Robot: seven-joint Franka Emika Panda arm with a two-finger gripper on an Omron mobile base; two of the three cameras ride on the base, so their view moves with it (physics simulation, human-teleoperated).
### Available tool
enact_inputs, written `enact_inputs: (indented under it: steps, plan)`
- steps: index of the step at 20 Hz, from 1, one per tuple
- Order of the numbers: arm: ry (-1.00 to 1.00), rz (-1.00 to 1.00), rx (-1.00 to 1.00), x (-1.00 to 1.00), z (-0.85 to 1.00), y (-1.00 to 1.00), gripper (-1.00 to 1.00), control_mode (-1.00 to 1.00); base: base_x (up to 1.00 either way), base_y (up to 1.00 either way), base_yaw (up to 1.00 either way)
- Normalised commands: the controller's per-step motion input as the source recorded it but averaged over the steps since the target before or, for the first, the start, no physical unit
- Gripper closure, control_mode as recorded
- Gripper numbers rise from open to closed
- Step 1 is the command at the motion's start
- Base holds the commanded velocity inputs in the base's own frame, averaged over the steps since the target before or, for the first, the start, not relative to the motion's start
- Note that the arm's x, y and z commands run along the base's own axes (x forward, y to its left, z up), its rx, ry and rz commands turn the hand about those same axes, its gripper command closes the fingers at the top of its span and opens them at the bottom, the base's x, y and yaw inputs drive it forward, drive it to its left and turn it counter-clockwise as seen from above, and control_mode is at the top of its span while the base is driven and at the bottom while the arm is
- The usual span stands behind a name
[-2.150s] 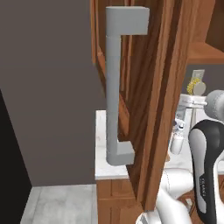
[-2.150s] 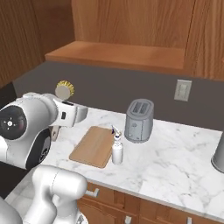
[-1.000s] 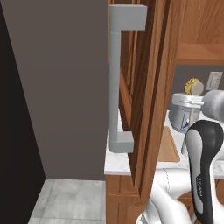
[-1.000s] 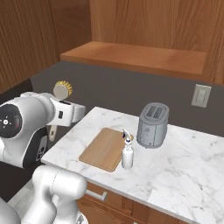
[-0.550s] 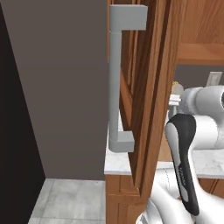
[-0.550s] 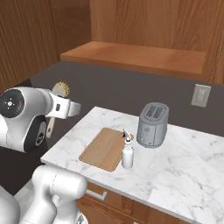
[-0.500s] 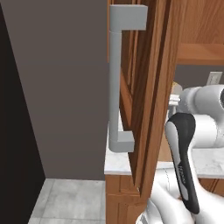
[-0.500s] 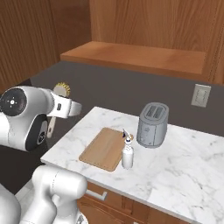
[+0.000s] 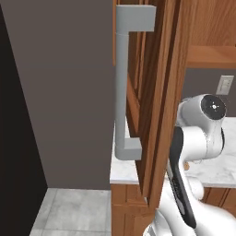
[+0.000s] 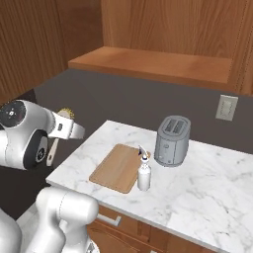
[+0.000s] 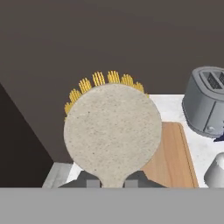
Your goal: Grab the spray bottle from the cabinet, then place it next to the cutting board for sanitizing. Then grab the dish brush from the countertop next to the sink and place it next to the cutting board.
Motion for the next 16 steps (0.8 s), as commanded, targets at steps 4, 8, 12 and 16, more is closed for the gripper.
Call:
enact_inputs:
  steps: [4, 8, 12, 16]
  plan:
    - [0.16, -0.08, -0.01, 0.12, -0.57, 0.23, 1.00, -1.00, 0.00, 0.00, 0.00]
    - [0.23, -0.01, 0.01, 0.11, -0.30, 0.00, 1.00, -1.00, 0.00, 0.00, 0.00]
    - [0.19, 0.00, 0.01, 0.12, -0.32, 0.00, 1.00, -1.00, 0.00, 0.00, 0.00]
    - [0.15, 0.00, 0.00, 0.24, -0.39, 0.00, 1.00, -1.00, 0.00, 0.00, 0.00]
